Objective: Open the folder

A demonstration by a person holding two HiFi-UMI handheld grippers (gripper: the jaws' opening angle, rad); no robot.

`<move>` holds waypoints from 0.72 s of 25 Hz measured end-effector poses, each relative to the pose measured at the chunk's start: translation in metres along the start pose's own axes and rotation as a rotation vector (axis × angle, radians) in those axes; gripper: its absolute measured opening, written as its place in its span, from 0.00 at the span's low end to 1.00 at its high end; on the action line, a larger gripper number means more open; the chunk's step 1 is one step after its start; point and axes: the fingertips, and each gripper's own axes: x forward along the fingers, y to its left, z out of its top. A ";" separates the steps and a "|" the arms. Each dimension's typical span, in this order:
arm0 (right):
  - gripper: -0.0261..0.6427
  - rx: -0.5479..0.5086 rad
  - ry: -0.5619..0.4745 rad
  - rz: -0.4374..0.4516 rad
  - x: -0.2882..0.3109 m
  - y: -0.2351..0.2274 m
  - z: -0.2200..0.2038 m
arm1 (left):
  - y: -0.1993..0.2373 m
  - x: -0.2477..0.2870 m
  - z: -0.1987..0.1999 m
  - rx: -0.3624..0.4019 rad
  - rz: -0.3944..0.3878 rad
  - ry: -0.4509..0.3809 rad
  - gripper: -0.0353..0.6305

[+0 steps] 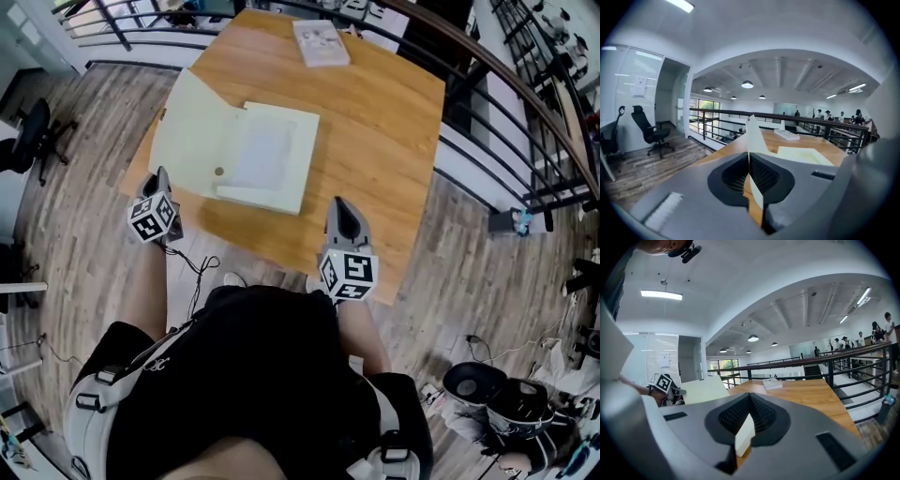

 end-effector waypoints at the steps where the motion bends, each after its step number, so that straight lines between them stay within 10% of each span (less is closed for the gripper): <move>1: 0.05 -0.003 0.000 0.000 0.000 0.002 0.000 | 0.010 0.003 -0.007 -0.016 0.030 0.018 0.06; 7: 0.05 -0.024 0.011 0.000 -0.008 0.040 -0.007 | 0.092 0.008 -0.046 -0.050 0.173 0.199 0.07; 18: 0.05 -0.040 0.034 0.007 0.005 0.015 -0.005 | 0.099 0.034 -0.115 -0.145 0.265 0.410 0.15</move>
